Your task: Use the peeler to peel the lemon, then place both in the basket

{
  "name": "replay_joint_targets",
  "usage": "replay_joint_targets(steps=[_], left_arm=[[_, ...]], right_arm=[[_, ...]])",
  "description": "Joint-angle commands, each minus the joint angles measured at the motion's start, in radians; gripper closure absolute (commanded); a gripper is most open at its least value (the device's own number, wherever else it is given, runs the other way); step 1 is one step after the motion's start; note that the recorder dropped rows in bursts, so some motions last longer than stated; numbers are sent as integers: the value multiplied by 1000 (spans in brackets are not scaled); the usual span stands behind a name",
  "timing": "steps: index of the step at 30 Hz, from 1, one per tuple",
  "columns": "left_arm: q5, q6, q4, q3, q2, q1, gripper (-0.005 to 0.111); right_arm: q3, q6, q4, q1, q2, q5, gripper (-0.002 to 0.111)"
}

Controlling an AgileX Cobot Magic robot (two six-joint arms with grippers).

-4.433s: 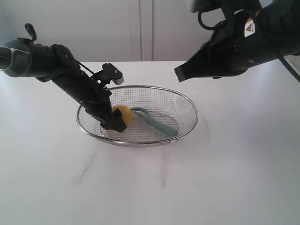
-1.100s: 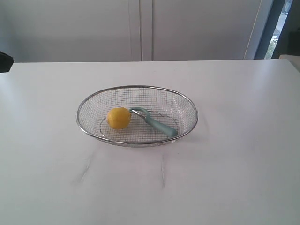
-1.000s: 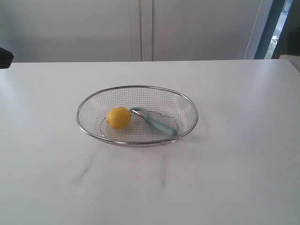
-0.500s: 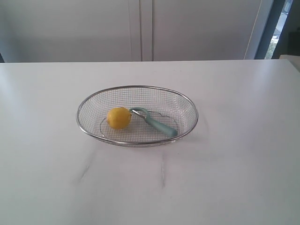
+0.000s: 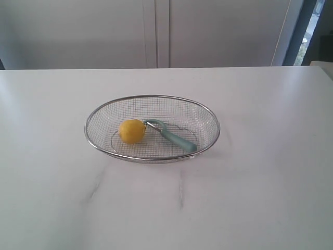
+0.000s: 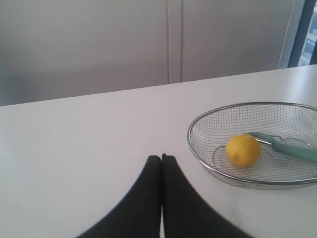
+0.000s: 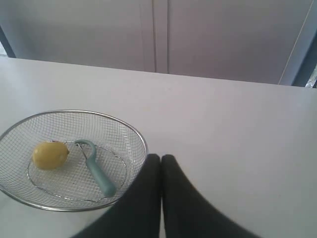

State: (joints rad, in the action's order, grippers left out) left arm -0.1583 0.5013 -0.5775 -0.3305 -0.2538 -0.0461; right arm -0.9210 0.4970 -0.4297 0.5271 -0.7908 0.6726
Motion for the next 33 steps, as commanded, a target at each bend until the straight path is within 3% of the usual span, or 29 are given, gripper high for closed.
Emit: replay_joint_targets(steps=[1, 11, 14, 16, 18, 20, 26, 33], left_arm=[[40, -8, -27, 87, 135, 5, 107], [75, -16, -61, 182, 220, 5, 107], [167, -99, -84, 232, 215, 5, 107], [219, -240, 37, 274, 206, 5, 107], [237, -441, 308, 319, 206, 5, 107], [232, -556, 468, 330, 226, 5, 107], [-58, -475, 492, 330, 254, 5, 107], [-51, -488, 496, 330, 254, 5, 107]], right_arm=[[4, 8, -11, 1, 6, -7, 108], [4, 8, -13, 1, 6, -7, 108], [4, 8, -13, 1, 6, -7, 108], [4, 8, -13, 1, 6, -7, 108], [4, 8, -13, 1, 6, -7, 108], [4, 8, -13, 1, 6, -7, 108], [4, 8, -13, 1, 6, -7, 108], [4, 8, -13, 1, 6, -7, 108]])
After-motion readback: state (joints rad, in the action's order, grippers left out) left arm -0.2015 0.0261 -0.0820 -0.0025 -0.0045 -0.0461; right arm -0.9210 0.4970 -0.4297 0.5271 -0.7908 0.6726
